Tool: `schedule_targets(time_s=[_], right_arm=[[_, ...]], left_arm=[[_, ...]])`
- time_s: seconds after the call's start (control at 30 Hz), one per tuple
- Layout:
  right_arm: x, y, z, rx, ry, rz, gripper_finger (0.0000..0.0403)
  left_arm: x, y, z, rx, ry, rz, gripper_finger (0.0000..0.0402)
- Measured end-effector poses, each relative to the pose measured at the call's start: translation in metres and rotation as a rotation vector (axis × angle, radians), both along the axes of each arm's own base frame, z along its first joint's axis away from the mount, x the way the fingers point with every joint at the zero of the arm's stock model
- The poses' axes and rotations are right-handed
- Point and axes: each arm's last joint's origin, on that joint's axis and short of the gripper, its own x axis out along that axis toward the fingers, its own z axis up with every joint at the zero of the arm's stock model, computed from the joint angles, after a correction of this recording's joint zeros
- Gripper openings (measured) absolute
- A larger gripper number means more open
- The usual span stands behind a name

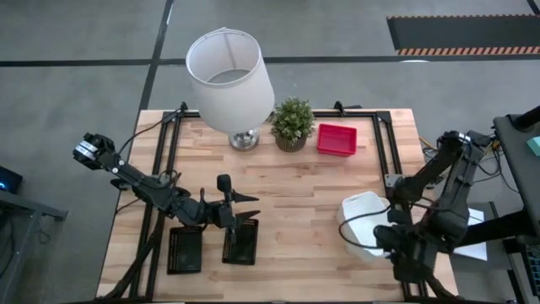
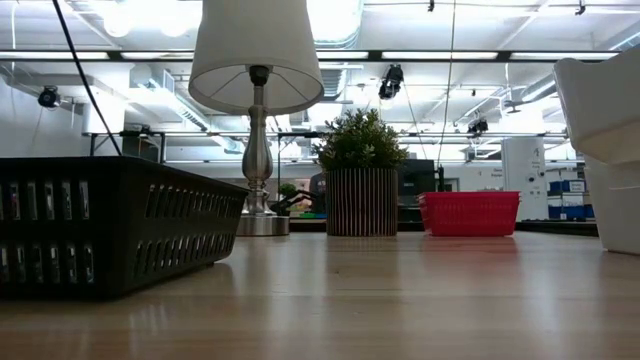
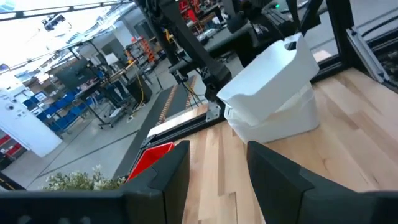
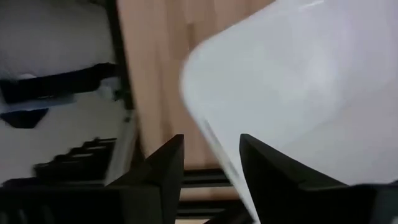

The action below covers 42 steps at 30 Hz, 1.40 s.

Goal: Stack baskets by color
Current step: Stack the left white bin on the white bins

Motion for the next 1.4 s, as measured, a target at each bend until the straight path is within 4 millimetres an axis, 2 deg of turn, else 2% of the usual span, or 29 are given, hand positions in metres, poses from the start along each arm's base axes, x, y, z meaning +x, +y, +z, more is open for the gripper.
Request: schedule_targets(time_s=[0.17, 0.53, 0.67, 0.87, 1.13, 1.3, 1.4], right_arm=[[-0.007, 0.008, -0.012, -0.118, -0.015, 0.082, 0.0138], [0.006, 0.030, -0.042, -0.275, -0.001, 0.273, 0.0127], [0.007, 0.031, -0.045, -0.286, 0.004, 0.285, 0.0101], [0.006, 0.029, -0.041, -0.274, -0.006, 0.285, 0.0018], [0.007, 0.025, -0.027, -0.273, -0.022, 0.243, 0.0009], [0.016, 0.018, -0.009, -0.328, 0.031, 0.087, 0.0009], [0.030, 0.014, -0.002, -0.300, 0.058, -0.005, 0.0009]], left_arm=[[0.002, -0.001, 0.000, -0.011, -0.019, 0.001, 0.0144], [0.007, -0.004, -0.002, -0.021, -0.038, 0.003, 0.0144], [0.007, -0.004, -0.002, -0.020, -0.035, 0.003, 0.0144], [0.006, -0.004, -0.003, -0.017, -0.030, 0.003, 0.0144], [0.006, -0.003, -0.003, -0.016, -0.031, 0.003, 0.0144], [0.006, -0.004, -0.003, -0.009, -0.030, 0.002, 0.0144], [0.006, -0.003, -0.003, -0.008, -0.030, 0.003, 0.0144]])
